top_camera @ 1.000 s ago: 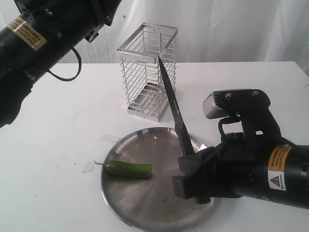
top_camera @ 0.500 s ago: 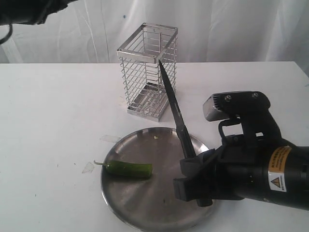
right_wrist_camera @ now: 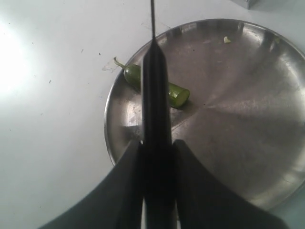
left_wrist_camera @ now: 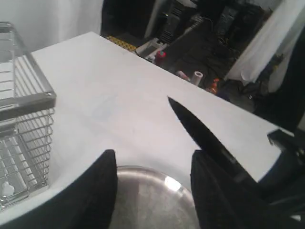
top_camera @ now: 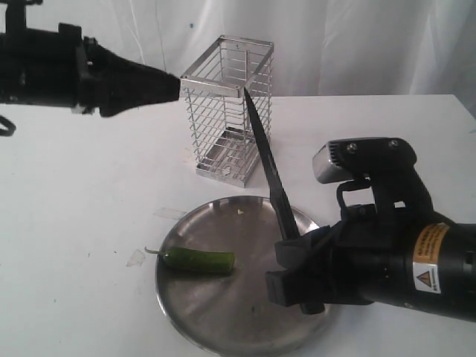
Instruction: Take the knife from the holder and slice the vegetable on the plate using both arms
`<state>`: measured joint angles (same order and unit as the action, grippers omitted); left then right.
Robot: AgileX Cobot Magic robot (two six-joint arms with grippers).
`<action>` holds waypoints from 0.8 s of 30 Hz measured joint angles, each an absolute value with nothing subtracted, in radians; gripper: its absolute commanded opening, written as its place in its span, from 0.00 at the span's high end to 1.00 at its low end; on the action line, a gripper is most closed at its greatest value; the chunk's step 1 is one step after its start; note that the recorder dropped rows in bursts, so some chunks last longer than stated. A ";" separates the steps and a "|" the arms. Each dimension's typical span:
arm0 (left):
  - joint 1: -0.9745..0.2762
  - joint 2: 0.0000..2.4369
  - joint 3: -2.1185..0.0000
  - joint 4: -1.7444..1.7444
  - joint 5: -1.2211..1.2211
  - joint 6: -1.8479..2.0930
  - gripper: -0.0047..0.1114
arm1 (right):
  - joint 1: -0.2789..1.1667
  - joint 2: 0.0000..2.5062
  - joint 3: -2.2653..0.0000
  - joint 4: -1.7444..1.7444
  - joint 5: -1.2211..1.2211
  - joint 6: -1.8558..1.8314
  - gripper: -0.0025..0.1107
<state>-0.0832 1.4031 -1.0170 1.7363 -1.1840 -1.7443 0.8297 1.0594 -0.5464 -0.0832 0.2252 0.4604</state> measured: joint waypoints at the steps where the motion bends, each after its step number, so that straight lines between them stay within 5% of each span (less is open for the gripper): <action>1: -0.083 1.407 -1.004 1.738 -1.195 -1.712 0.50 | 0.830 1.059 -0.546 -0.083 0.223 0.460 0.98; 6: -0.083 1.432 -0.916 1.740 -1.120 -1.571 0.39 | 0.830 1.059 -0.546 -0.083 0.221 0.460 0.98; 24: -0.352 1.593 -0.797 1.747 -0.580 -1.113 0.39 | 0.830 1.059 -0.581 -0.098 0.296 0.390 0.98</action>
<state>-0.3516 1.5931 -0.7975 1.7468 -0.5803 -1.1132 0.8297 1.0594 -0.5815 -0.0982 0.2957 0.3898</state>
